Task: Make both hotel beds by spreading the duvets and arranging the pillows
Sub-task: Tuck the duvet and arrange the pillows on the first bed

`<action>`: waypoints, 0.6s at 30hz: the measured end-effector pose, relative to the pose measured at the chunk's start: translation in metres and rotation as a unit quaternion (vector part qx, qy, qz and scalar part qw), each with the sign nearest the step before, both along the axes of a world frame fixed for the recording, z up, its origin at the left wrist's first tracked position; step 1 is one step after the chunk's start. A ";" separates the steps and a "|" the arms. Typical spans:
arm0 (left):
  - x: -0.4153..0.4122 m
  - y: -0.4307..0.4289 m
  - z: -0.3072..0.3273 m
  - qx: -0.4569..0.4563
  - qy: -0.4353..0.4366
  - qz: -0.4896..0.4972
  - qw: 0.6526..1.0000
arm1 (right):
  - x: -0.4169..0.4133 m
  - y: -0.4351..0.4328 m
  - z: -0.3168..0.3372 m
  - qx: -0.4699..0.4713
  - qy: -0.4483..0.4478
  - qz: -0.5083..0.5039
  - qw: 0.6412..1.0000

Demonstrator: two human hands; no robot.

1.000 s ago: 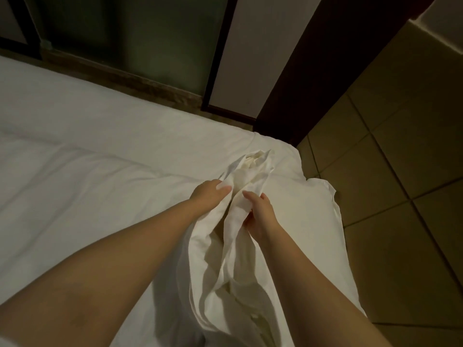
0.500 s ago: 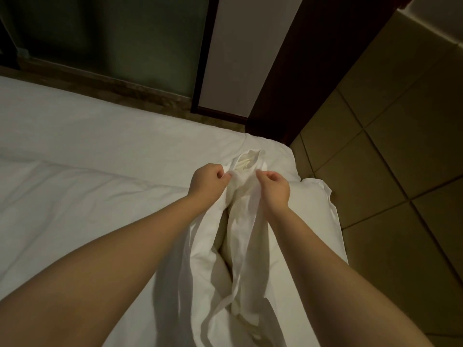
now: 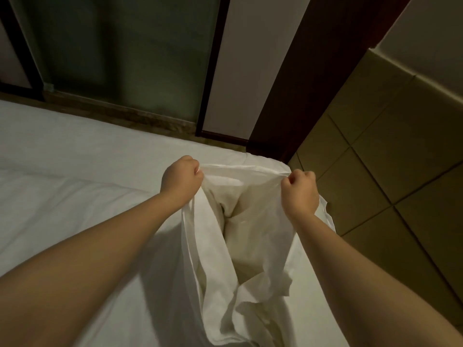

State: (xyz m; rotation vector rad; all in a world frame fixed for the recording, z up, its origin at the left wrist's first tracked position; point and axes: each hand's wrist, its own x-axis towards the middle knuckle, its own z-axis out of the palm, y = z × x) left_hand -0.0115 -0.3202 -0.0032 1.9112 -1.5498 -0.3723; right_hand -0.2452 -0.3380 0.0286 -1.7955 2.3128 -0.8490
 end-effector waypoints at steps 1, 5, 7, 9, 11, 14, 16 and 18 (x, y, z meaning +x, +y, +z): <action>0.001 0.006 0.004 -0.004 -0.006 0.006 1.000 | 0.000 0.005 0.003 -0.008 0.016 0.008 1.000; 0.007 0.029 0.012 -0.005 -0.025 0.015 1.000 | 0.002 0.029 0.007 -0.032 0.054 0.041 0.997; 0.011 0.039 0.012 0.005 -0.031 0.012 0.999 | 0.004 0.041 0.006 -0.028 0.061 0.051 0.996; 0.014 0.048 0.011 0.013 -0.043 0.011 0.999 | 0.006 0.051 0.004 -0.012 0.071 0.061 0.996; 0.016 0.058 0.009 0.020 -0.053 0.023 0.998 | 0.007 0.059 0.001 -0.005 0.082 0.064 0.995; 0.019 0.069 0.004 0.028 -0.065 0.041 0.997 | 0.008 0.069 -0.005 -0.005 0.074 0.059 0.996; 0.019 0.074 0.004 0.032 -0.073 0.043 0.996 | 0.012 0.073 -0.008 -0.005 0.078 0.056 0.995; 0.017 0.076 0.004 0.038 -0.072 0.037 0.996 | 0.018 0.075 -0.009 -0.007 0.104 0.060 0.993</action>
